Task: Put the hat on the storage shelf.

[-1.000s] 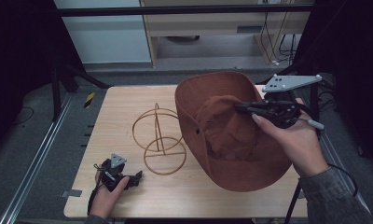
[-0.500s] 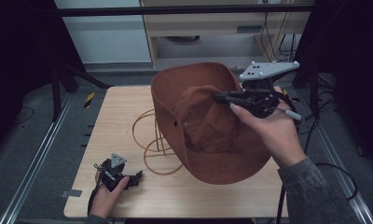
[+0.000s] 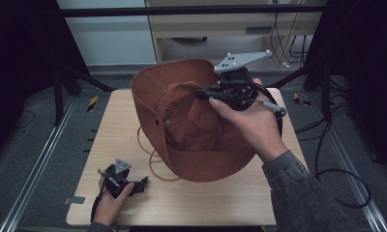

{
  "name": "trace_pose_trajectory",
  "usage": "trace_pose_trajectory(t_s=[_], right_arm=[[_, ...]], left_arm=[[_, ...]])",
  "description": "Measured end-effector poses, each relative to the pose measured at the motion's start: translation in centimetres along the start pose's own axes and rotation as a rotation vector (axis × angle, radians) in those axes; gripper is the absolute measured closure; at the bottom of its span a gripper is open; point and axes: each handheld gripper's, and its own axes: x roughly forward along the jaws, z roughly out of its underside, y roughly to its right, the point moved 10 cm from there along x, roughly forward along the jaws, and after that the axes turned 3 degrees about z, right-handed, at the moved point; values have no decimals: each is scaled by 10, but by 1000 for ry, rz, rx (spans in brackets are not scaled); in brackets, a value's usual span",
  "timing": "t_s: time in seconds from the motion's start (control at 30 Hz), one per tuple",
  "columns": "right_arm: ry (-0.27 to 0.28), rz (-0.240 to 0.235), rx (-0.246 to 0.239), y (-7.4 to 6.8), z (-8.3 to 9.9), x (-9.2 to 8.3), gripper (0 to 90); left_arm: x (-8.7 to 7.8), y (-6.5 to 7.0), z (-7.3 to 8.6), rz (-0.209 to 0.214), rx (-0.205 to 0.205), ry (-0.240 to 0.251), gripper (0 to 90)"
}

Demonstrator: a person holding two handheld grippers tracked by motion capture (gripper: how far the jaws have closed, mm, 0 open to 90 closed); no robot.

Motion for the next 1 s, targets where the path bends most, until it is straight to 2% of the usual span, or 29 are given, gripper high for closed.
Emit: trace_pose_trajectory(t_s=[0.33, 0.7, 1.0], right_arm=[[-28, -12, -22, -7, -11, 13, 892], [-24, -24, -13, -11, -18, 26, 892], [-31, -34, -3, -15, -17, 46, 891]], left_arm=[[0, 0, 0, 1, 2, 0, 0], [0, 0, 0, 1, 2, -1, 0], [0, 0, 0, 1, 2, -3, 0]])
